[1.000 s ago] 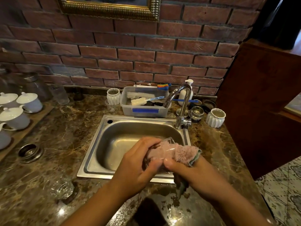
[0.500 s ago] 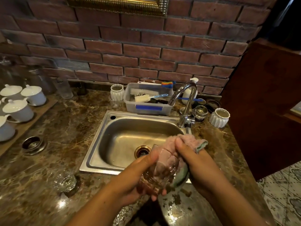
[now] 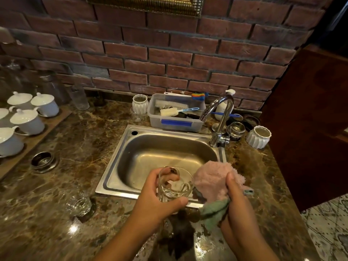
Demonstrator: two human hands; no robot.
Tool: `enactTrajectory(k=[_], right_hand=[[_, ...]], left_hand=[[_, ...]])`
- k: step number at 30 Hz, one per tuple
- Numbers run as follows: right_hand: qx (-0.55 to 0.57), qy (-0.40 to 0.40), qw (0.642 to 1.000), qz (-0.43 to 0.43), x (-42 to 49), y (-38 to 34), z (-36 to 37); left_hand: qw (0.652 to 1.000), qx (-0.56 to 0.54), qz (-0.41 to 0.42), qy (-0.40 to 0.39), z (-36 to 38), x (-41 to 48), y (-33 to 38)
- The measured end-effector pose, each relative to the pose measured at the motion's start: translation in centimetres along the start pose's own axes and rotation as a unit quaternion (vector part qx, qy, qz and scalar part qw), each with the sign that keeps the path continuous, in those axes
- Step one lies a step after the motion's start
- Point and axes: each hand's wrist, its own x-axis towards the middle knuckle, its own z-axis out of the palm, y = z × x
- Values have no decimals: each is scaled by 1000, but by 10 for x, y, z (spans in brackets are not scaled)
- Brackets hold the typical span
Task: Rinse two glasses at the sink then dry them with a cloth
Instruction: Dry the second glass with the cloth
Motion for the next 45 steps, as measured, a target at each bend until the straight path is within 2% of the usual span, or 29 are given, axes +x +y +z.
enactTrajectory(k=[3,7,11,13,14,15,18,20,22,27,31,40,42,45], right_hand=[[33,-33,999,27,2,8,-10],[74,-80,992,60,5,22,-19],[157,-155,970,100,13,47,-23],[139,-132,974,118,15,54,-14],[114,-151,976,105,17,60,-8],[91,-131,985,66,25,76,-19],[124,-221,964,80,30,87,-25],[124,-231,954,145,30,99,-22],[137,-267,947,116,29,104,-27],[134,-314,933,111,30,106,-34],[121,-296,933,162,31,106,-35],[156,-335,899,237,26,99,-42],[163,-339,892,250,30,97,-46],[163,-328,895,254,33,95,-53]], left_hand=[[997,68,35,24,-13,3,-19],[993,91,29,68,-38,6,-50],[985,109,10,131,-67,5,-84],[981,118,-5,156,-82,3,-100],[979,119,-12,166,-88,2,-107],[977,121,-21,174,-94,0,-113],[973,122,-47,188,-107,-3,-131],[973,109,-69,190,-113,-4,-141],[972,105,-77,196,-117,-3,-147],[970,103,-87,204,-119,2,-152],[969,106,-90,205,-117,5,-157],[970,92,-124,188,-117,7,-153],[966,62,-134,212,-109,-4,-141],[943,53,-144,296,-75,-30,-106]])
